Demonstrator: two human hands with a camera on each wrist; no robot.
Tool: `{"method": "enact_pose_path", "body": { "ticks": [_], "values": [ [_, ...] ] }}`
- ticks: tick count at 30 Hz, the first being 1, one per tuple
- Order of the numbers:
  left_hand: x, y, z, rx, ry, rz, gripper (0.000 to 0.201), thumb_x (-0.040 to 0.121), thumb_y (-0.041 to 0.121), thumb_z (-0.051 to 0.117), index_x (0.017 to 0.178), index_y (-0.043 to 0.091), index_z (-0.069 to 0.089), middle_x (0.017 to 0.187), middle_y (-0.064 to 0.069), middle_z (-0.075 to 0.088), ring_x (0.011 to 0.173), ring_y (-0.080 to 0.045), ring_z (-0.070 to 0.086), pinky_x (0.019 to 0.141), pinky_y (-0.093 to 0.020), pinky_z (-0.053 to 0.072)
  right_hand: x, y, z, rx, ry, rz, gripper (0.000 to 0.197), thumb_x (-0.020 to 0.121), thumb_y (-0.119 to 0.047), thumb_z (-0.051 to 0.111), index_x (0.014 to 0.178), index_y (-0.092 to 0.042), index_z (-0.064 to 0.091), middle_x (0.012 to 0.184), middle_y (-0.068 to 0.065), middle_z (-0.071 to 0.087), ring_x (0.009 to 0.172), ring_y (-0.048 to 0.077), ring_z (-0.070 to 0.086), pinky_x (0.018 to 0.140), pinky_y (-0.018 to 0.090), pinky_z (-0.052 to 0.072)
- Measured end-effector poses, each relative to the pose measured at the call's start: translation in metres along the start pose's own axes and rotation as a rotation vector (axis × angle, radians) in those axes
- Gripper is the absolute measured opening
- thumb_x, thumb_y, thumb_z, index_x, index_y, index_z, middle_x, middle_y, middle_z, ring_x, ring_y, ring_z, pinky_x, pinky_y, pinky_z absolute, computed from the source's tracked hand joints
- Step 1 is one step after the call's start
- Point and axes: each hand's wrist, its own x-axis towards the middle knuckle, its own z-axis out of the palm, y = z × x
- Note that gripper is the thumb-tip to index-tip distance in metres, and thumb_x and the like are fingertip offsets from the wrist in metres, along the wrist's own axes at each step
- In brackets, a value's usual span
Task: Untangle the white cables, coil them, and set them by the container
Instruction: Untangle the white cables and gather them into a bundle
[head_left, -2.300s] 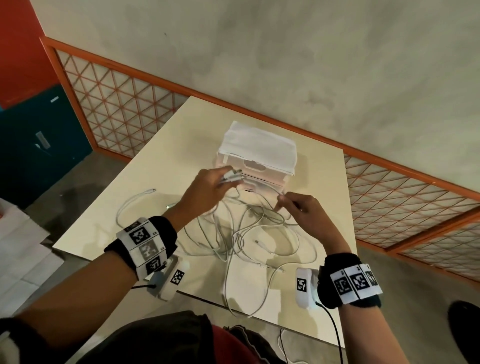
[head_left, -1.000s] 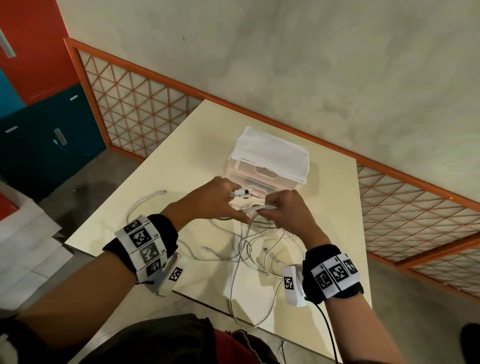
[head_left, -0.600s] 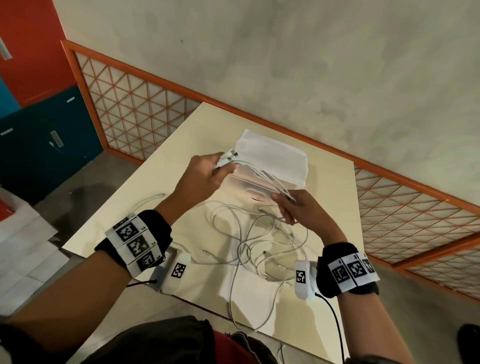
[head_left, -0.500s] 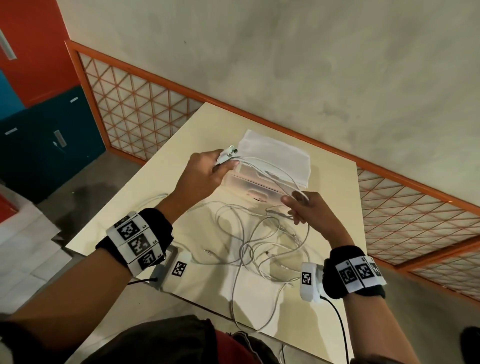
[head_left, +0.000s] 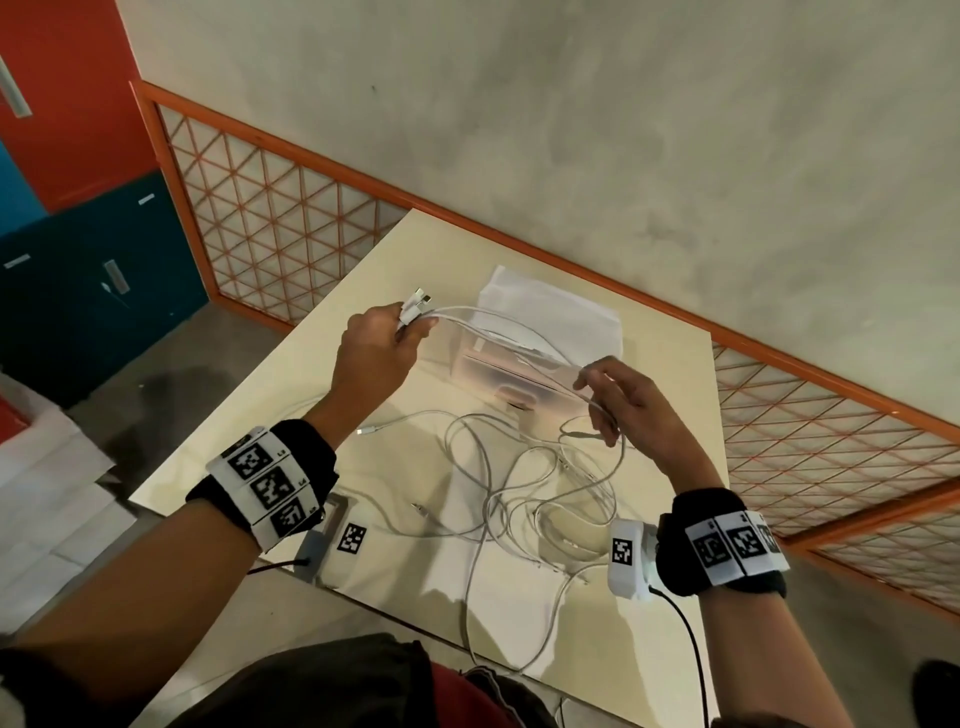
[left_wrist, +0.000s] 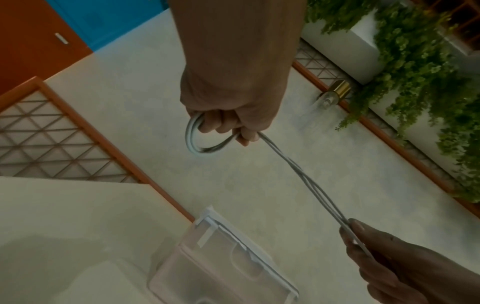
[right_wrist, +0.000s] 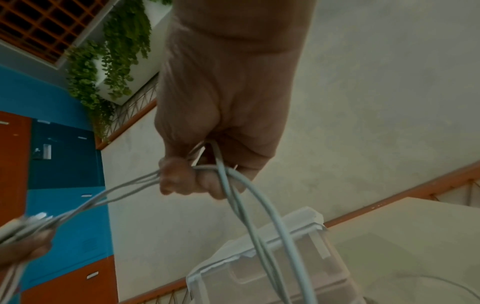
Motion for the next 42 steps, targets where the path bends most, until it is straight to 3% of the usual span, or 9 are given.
{"method": "enact_pose_path", "body": {
  "ticks": [4, 7, 10, 13, 17, 28, 33, 39, 42],
  "values": [
    [0.007, 0.002, -0.001, 0.010, 0.030, 0.013, 0.051, 0.083, 0.052, 0.042, 0.082, 0.009, 0.068, 0.074, -0.018, 0.067, 0.078, -0.040, 0.060, 0.069, -0.039, 0.043, -0.001, 0.007, 0.004, -0.089, -0.087, 0.053, 0.033, 0.099, -0.031, 0.043, 0.079, -0.006, 0.051, 0.059, 0.006, 0.051, 0.052, 0.018, 0.054, 0.061, 0.028, 0.043],
    [0.008, 0.001, 0.002, 0.029, 0.032, -0.015, 0.046, 0.089, 0.049, 0.047, 0.084, 0.008, 0.068, 0.079, -0.020, 0.067, 0.084, -0.042, 0.059, 0.067, -0.035, 0.037, -0.002, 0.017, 0.003, -0.127, 0.021, 0.057, 0.029, 0.100, -0.029, 0.041, 0.073, -0.023, 0.049, 0.064, 0.001, 0.048, 0.055, 0.017, 0.048, 0.064, 0.036, 0.045],
    [0.008, 0.000, 0.004, 0.030, 0.029, -0.069, 0.039, 0.093, 0.041, 0.051, 0.087, 0.006, 0.068, 0.081, -0.021, 0.067, 0.087, -0.041, 0.058, 0.068, -0.033, 0.035, -0.005, 0.012, 0.002, -0.102, 0.075, 0.090, 0.027, 0.098, -0.032, 0.046, 0.076, -0.016, 0.050, 0.066, 0.008, 0.045, 0.053, 0.013, 0.039, 0.055, 0.027, 0.039],
    [0.009, -0.005, 0.003, 0.033, 0.021, -0.118, 0.037, 0.092, 0.039, 0.053, 0.089, 0.006, 0.069, 0.084, -0.020, 0.068, 0.089, -0.040, 0.059, 0.071, -0.039, 0.043, -0.009, -0.004, -0.006, -0.088, 0.071, 0.059, 0.041, 0.094, -0.041, 0.051, 0.074, -0.005, 0.052, 0.058, 0.000, 0.037, 0.052, 0.011, 0.034, 0.051, 0.022, 0.032],
    [0.004, -0.015, 0.006, 0.077, -0.053, -0.169, 0.033, 0.092, 0.037, 0.054, 0.092, 0.009, 0.070, 0.091, -0.020, 0.068, 0.096, -0.040, 0.056, 0.078, -0.042, 0.045, -0.005, -0.019, -0.022, -0.125, 0.194, -0.018, 0.043, 0.097, -0.037, 0.047, 0.067, -0.010, 0.058, 0.046, -0.014, 0.043, 0.046, 0.002, 0.037, 0.049, 0.012, 0.031],
    [0.000, -0.033, 0.019, 0.038, -0.228, -0.379, 0.033, 0.086, 0.037, 0.062, 0.085, 0.004, 0.068, 0.077, -0.011, 0.065, 0.091, -0.032, 0.060, 0.072, -0.031, 0.041, -0.004, -0.019, -0.019, -0.030, 0.125, 0.056, 0.028, 0.098, -0.033, 0.046, 0.079, -0.013, 0.049, 0.061, -0.004, 0.037, 0.048, 0.007, 0.030, 0.047, 0.019, 0.027],
    [-0.015, -0.058, 0.037, 0.127, -0.369, -0.417, 0.048, 0.076, 0.040, 0.073, 0.098, -0.002, 0.065, 0.097, -0.023, 0.067, 0.098, -0.035, 0.063, 0.075, -0.033, 0.044, -0.002, -0.019, -0.010, -0.178, 0.227, 0.042, 0.046, 0.096, -0.044, 0.046, 0.076, -0.004, 0.057, 0.051, -0.018, 0.050, 0.052, 0.002, 0.038, 0.054, 0.015, 0.031],
    [-0.025, -0.069, 0.038, 0.107, -0.424, -0.456, 0.038, 0.075, 0.036, 0.075, 0.084, 0.001, 0.063, 0.065, -0.004, 0.052, 0.089, -0.036, 0.064, 0.066, -0.030, 0.037, 0.002, -0.008, -0.005, -0.117, 0.246, 0.055, 0.033, 0.097, -0.029, 0.051, 0.075, -0.007, 0.058, 0.058, -0.012, 0.054, 0.055, 0.008, 0.038, 0.060, 0.025, 0.032],
    [-0.023, -0.070, 0.032, 0.074, -0.408, -0.471, 0.035, 0.078, 0.034, 0.074, 0.071, 0.004, 0.057, 0.068, -0.013, 0.056, 0.091, -0.037, 0.063, 0.067, -0.030, 0.035, -0.002, -0.009, -0.007, -0.019, 0.183, 0.047, 0.027, 0.100, -0.024, 0.044, 0.096, -0.015, 0.069, 0.056, -0.004, 0.047, 0.057, 0.017, 0.035, 0.056, 0.023, 0.030]
  ]
}}
